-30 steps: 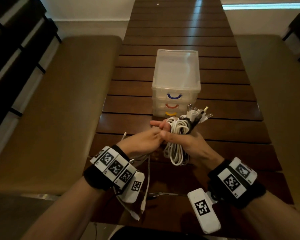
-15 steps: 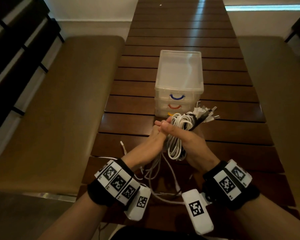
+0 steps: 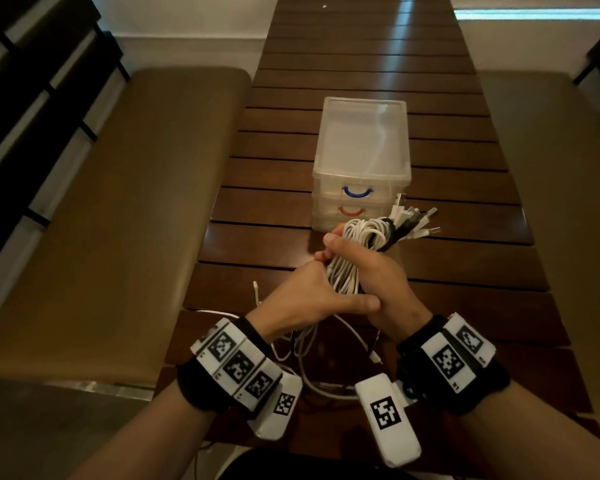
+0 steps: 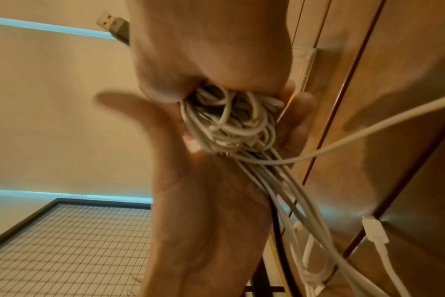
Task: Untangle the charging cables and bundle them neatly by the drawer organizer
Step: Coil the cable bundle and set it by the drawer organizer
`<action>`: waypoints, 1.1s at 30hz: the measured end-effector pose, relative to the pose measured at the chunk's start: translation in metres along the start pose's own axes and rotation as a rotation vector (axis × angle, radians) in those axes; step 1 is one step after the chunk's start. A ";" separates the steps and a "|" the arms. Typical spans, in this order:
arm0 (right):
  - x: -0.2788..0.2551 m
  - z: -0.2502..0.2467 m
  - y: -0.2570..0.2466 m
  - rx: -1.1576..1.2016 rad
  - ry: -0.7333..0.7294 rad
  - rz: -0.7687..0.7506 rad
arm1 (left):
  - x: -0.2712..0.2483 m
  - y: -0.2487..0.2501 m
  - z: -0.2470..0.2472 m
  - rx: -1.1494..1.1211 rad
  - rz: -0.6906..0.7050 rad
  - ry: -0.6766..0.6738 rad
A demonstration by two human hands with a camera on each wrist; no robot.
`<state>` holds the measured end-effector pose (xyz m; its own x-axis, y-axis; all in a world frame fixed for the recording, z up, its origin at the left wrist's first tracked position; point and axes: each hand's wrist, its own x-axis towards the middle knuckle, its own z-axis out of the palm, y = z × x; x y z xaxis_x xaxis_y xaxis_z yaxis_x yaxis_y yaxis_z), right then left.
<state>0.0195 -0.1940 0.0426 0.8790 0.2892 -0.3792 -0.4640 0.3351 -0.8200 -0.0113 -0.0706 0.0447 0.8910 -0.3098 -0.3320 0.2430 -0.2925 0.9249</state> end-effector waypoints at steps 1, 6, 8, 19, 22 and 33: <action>-0.001 0.000 0.000 -0.002 -0.001 -0.002 | 0.001 -0.002 0.000 0.023 -0.009 0.032; -0.004 -0.006 -0.001 -0.238 -0.063 -0.048 | 0.005 -0.004 0.002 -0.023 0.022 0.040; -0.005 -0.006 -0.004 -0.240 -0.097 -0.066 | 0.002 -0.001 0.006 -0.079 0.060 0.118; -0.019 0.000 -0.008 -0.271 -0.143 -0.269 | 0.003 0.008 -0.001 -0.070 0.054 -0.065; -0.017 0.002 -0.010 -0.292 -0.087 -0.318 | 0.001 0.011 0.002 -0.188 0.075 -0.042; -0.005 0.009 -0.009 -0.233 -0.066 -0.285 | 0.002 0.010 0.007 -0.026 0.230 0.062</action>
<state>0.0184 -0.1906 0.0561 0.9567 0.2733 -0.0996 -0.1576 0.1991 -0.9672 -0.0095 -0.0807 0.0521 0.9455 -0.3094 -0.1012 0.0404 -0.1968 0.9796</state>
